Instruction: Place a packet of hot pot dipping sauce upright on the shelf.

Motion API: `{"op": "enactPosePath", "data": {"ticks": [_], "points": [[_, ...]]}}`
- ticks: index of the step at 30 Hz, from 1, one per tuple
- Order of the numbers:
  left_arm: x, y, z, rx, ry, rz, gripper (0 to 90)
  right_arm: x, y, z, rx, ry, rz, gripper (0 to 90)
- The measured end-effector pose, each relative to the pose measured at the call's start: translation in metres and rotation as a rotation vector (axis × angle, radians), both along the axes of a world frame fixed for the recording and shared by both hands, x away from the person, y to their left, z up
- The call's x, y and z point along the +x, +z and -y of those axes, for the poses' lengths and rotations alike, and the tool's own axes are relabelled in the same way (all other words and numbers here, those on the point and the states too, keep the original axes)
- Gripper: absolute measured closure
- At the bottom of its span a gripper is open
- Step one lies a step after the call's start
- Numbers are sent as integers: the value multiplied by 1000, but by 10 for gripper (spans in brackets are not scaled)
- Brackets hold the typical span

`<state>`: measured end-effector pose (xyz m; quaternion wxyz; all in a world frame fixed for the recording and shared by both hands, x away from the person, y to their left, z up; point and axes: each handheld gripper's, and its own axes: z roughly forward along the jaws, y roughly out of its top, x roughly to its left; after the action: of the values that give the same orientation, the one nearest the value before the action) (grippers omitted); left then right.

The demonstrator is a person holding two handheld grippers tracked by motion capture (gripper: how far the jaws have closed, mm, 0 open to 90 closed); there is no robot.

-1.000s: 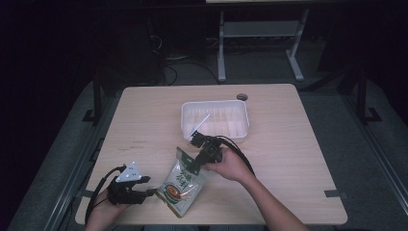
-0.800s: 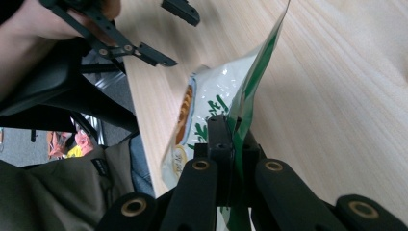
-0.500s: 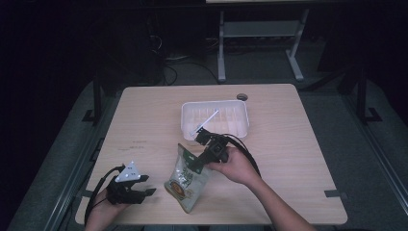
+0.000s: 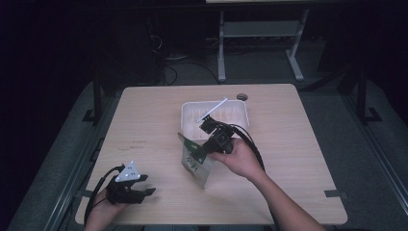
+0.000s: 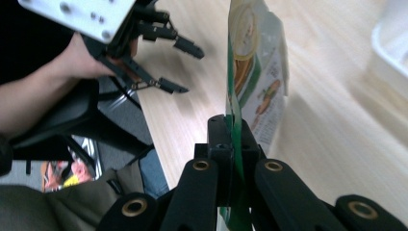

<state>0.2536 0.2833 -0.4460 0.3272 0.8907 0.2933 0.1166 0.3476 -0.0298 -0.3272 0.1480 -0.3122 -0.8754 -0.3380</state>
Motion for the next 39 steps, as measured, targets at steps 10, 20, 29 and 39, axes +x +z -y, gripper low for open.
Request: {"op": "enactPosePath", "data": {"ticks": [10,20,29,39], "points": [[1,0,-1,3,18,8,361,19,27,11,34,-91,19,898],[2,0,-2,5,27,5,325,35,38,17,49,-174,27,898],[3,-1,-3,6,36,7,313,48,51,22,63,-236,50,898],[3,-1,-4,7,37,9,292,68,60,18,67,-302,66,898]]}}
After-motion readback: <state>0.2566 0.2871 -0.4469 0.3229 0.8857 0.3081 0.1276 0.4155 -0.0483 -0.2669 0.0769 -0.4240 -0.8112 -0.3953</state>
